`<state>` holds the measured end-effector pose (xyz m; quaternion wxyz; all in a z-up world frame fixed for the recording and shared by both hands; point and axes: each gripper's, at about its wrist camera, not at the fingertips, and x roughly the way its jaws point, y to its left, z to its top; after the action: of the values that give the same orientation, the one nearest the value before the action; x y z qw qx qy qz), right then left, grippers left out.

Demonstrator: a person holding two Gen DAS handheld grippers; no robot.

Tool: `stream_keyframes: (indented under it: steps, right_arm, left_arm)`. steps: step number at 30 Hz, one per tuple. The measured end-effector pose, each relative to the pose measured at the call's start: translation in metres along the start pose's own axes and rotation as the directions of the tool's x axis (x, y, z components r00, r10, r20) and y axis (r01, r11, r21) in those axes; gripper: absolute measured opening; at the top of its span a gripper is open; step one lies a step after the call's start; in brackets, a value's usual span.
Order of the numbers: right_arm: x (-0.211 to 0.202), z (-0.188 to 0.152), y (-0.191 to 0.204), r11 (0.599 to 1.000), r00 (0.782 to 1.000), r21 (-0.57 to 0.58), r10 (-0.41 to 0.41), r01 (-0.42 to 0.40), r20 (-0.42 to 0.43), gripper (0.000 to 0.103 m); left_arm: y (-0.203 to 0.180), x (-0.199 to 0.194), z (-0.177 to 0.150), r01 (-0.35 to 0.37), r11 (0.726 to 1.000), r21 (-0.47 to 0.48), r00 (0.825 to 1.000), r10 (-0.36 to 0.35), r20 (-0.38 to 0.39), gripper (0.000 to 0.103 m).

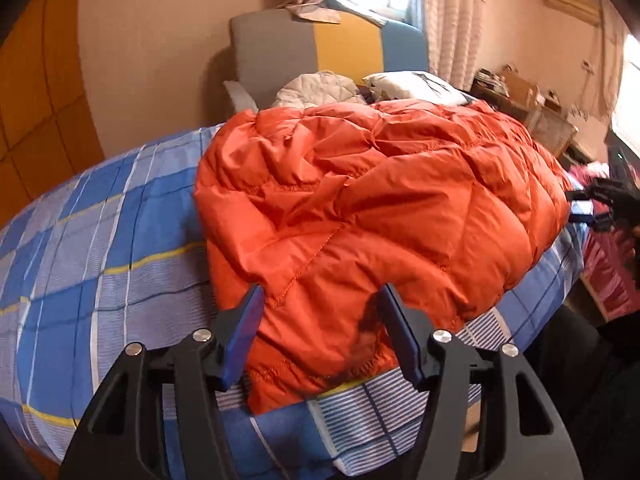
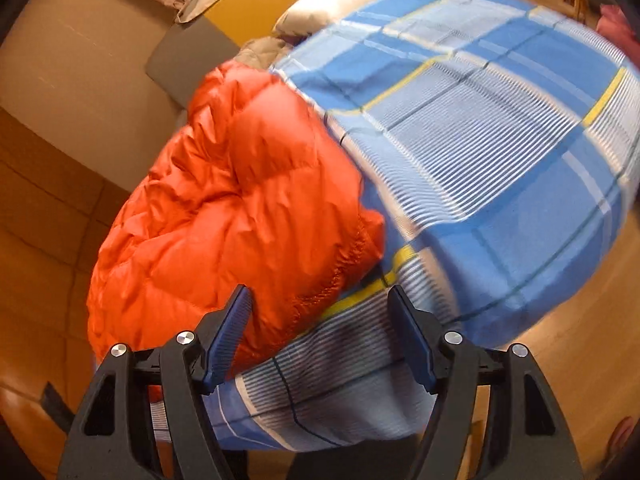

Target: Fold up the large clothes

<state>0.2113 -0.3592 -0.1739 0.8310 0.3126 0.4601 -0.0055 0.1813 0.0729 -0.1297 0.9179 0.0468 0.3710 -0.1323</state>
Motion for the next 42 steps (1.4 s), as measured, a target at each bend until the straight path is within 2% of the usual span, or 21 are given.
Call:
stream_keyframes:
  steps: [5,11,20,22,29,30,31,32,35,39,42]
  right_arm:
    - [0.004,0.007,0.001,1.000,1.000,-0.009,0.025,-0.025,-0.001,0.071]
    - [0.003,0.009,0.004,0.999,0.999,-0.007,0.042,-0.042,0.009,0.071]
    - [0.011,0.013,0.002,0.997,0.997,0.024,0.079,-0.079,0.022,0.071]
    - [0.009,0.014,0.005,0.994,0.994,0.022,0.108,-0.109,0.024,0.071]
    - [0.013,0.015,0.002,0.987,0.988,0.053,0.153,-0.154,0.024,0.071]
    - [0.014,0.016,0.001,0.986,0.988,0.056,0.153,-0.155,0.026,0.067]
    - [0.014,0.016,0.002,0.987,0.988,0.046,0.152,-0.153,0.032,0.055]
    - [0.014,0.017,0.003,0.987,0.987,0.037,0.154,-0.156,0.036,0.048]
    - [0.008,0.016,0.007,0.988,0.987,0.002,0.153,-0.153,0.043,0.032]
    - [0.006,0.017,0.009,0.989,0.989,-0.024,0.145,-0.145,0.038,0.030]
    - [0.007,0.018,0.008,0.991,0.990,-0.006,0.135,-0.135,0.029,0.038]
  left_arm:
    - [-0.007,0.004,0.006,0.000,0.994,0.111,1.000,0.003,-0.028,0.056]
    - [-0.013,0.005,0.008,-0.018,0.987,0.159,0.999,0.023,-0.035,0.056]
    - [-0.020,0.003,0.004,-0.036,0.981,0.191,0.998,0.045,-0.043,0.056]
    - [-0.023,0.000,0.003,-0.040,0.980,0.197,0.998,0.049,-0.045,0.056]
    - [-0.021,-0.001,-0.004,-0.032,0.988,0.149,0.998,0.039,-0.045,0.056]
    - [-0.021,-0.002,-0.005,-0.030,0.989,0.145,0.998,0.037,-0.045,0.056]
    - [-0.021,-0.002,-0.006,-0.029,0.989,0.144,0.998,0.036,-0.044,0.056]
    - [-0.021,-0.003,-0.007,-0.027,0.989,0.143,0.998,0.033,-0.044,0.055]
    - [-0.022,-0.002,-0.008,-0.022,0.987,0.157,0.998,0.029,-0.047,0.055]
    - [-0.020,0.000,-0.009,0.000,0.988,0.157,0.998,0.009,-0.058,0.055]
    - [-0.017,0.003,-0.011,0.019,0.988,0.156,0.998,-0.009,-0.067,0.055]
